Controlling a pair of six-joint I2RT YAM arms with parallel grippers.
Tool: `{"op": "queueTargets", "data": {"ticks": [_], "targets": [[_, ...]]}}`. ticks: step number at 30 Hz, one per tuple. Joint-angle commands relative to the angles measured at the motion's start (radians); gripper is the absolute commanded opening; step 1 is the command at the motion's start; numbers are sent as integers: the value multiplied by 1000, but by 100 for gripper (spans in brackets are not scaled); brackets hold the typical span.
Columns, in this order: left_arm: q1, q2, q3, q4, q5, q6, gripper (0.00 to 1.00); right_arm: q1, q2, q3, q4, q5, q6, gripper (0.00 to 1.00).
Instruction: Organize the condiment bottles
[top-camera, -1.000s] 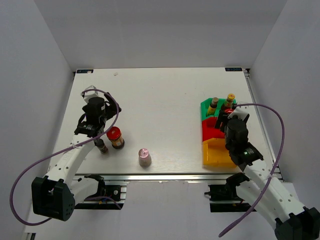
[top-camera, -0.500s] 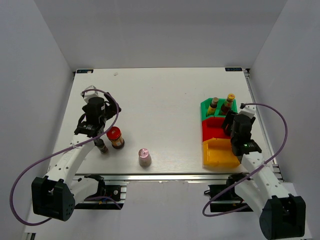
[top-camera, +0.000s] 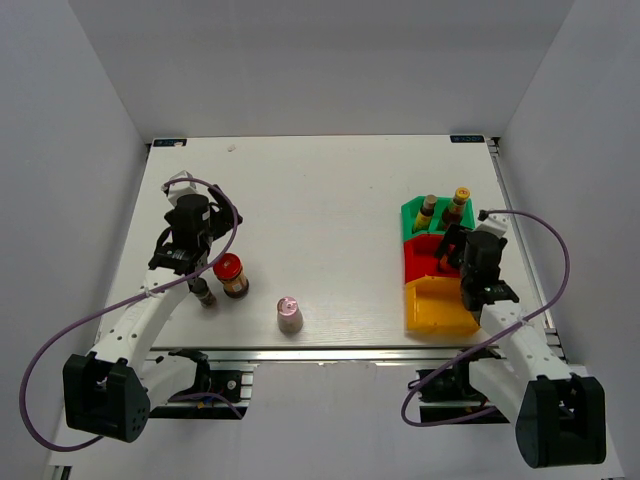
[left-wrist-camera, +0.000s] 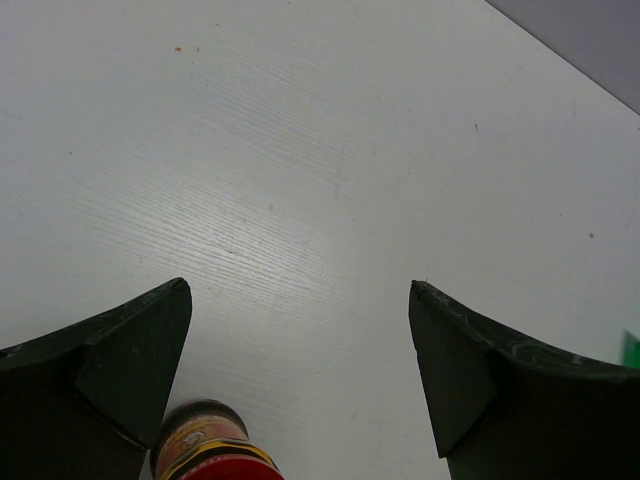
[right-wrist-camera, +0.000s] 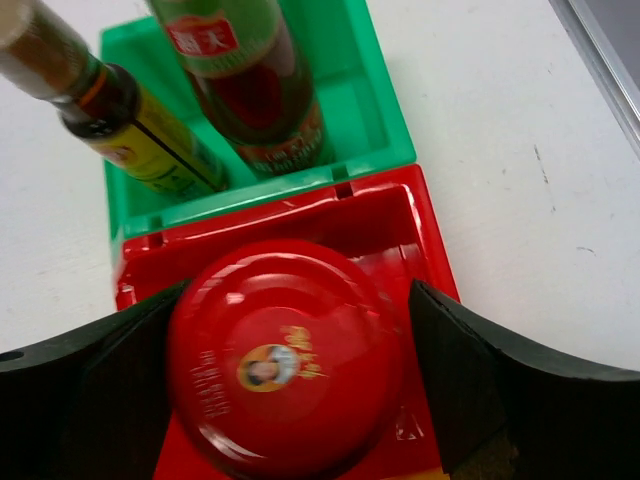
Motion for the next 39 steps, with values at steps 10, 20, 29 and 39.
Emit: {"op": "queueTargets", "data": {"ticks": [10,20,29,39], "targets": [[2,-20,24,-5,1,8,98,-3,-187,186,-77,-37,-16,89],[2,-14,39,-21,-16,19,98,278,-49,326,-62,-450,-209,89],[11,-24,38,-34,-114,47,98,759,356,415,245,-539,-281,89],[27,-63,9,11,-45,50,98,961,855,774,329,-612,-419,89]]}}
